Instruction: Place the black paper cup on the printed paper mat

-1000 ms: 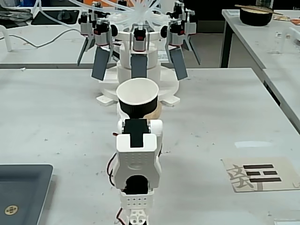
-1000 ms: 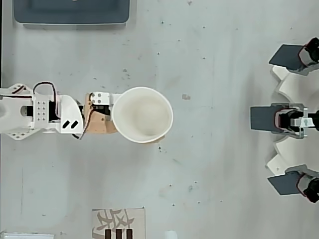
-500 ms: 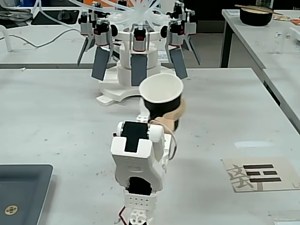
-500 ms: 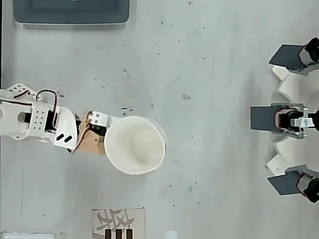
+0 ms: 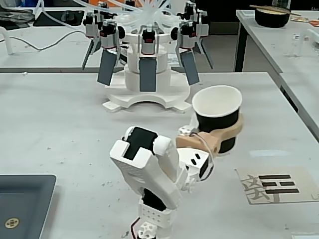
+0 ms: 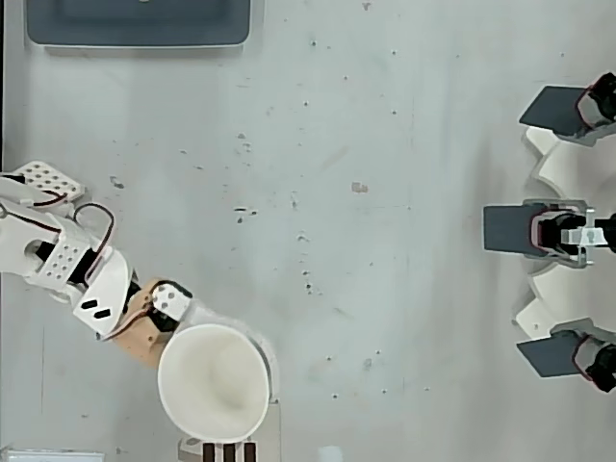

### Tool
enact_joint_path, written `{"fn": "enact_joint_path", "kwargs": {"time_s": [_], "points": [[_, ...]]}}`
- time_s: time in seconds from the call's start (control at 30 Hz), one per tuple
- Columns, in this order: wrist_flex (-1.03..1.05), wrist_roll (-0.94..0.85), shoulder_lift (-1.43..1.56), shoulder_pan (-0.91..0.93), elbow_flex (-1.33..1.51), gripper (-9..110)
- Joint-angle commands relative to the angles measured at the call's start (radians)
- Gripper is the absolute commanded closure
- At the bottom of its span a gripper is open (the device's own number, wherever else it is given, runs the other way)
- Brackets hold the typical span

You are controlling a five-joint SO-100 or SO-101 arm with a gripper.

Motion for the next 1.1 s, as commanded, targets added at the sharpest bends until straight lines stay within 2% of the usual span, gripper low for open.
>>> {"fn": "enact_joint_path", "kwargs": {"time_s": [0.0,0.5,1.07], "points": [[-0.035,0.0,0.018,0.06,0.006,95],[-0.109,0.035,-0.314,0.321,-0.244,96],[-0.156,0.06,-0.764,0.36,-0.626,96]]}}
